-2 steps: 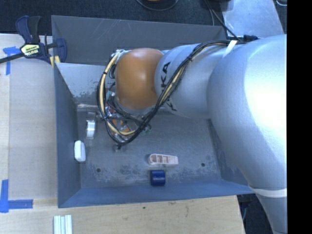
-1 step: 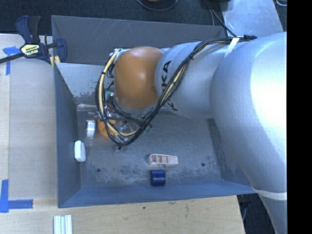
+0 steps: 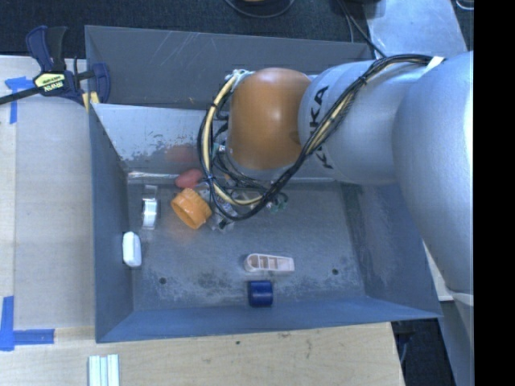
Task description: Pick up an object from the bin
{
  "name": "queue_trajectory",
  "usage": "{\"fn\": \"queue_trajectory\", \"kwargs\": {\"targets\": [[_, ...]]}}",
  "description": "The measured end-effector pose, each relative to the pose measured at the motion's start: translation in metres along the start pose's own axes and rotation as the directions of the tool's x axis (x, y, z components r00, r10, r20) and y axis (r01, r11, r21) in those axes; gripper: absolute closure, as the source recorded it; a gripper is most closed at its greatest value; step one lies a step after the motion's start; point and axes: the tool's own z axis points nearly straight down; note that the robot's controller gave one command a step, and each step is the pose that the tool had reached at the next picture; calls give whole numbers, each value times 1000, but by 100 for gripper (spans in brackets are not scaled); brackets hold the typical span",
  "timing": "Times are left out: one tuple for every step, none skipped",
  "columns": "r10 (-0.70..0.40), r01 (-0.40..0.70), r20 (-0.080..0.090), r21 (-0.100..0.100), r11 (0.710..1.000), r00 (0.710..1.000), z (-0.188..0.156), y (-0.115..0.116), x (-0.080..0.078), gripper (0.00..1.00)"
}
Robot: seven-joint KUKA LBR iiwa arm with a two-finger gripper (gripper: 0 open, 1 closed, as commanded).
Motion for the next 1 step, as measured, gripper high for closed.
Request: {"fn": "queue_trajectory", "kwargs": {"targets": [[1, -1, 0, 0, 1000, 1000, 0, 0, 0, 100]]}}
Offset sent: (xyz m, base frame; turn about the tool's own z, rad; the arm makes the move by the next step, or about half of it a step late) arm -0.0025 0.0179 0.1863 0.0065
